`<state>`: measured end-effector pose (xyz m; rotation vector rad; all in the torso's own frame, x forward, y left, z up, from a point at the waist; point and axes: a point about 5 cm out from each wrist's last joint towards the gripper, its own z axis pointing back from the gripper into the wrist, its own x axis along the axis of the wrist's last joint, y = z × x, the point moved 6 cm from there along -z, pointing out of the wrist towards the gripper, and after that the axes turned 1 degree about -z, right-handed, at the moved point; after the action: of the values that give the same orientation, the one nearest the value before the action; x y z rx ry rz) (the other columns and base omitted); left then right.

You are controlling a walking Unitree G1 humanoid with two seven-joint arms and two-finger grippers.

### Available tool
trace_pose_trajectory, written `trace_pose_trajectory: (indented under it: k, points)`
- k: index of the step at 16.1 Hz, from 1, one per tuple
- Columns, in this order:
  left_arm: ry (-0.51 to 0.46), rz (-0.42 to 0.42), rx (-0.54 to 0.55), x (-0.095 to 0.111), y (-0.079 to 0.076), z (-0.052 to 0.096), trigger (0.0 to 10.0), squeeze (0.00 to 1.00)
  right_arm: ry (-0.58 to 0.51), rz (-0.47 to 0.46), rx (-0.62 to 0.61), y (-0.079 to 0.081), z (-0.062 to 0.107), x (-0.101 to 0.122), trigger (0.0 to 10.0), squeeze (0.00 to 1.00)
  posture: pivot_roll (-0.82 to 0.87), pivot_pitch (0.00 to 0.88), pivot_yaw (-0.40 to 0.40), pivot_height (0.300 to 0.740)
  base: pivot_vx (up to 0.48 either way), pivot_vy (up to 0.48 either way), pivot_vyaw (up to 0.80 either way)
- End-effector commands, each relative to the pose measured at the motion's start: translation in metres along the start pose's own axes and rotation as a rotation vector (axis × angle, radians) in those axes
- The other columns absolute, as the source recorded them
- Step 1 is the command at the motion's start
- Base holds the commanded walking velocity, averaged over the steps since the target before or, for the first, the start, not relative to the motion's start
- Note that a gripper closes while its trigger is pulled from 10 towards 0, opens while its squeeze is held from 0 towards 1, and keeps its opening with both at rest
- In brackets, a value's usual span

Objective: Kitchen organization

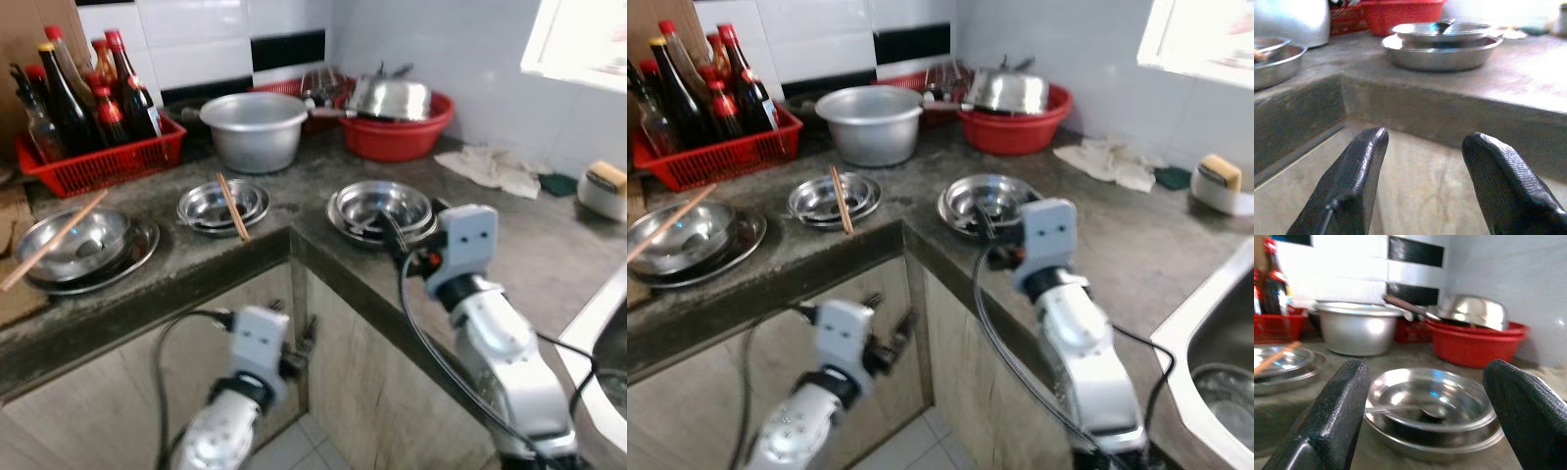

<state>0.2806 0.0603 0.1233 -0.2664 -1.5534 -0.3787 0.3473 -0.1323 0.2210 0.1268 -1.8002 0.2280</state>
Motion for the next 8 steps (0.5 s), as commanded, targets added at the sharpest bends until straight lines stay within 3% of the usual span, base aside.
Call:
trace_pose_trajectory:
  k: [1,8]
  points:
    - [0.002,-0.011,0.013,0.000,0.004,0.002,10.0,0.00,-0.045,0.032,0.067,0.009,-0.011,0.012,10.0,0.00,0.08,0.000,-0.048,0.740,0.000,0.000,0.00]
    - [-0.037,0.001,-0.044,0.008,-0.012,0.008,10.0,0.00,0.020,0.266,0.341,0.034,-0.041,-0.005,10.0,0.00,0.09,0.036,-0.071,0.740,0.000,0.000,0.00]
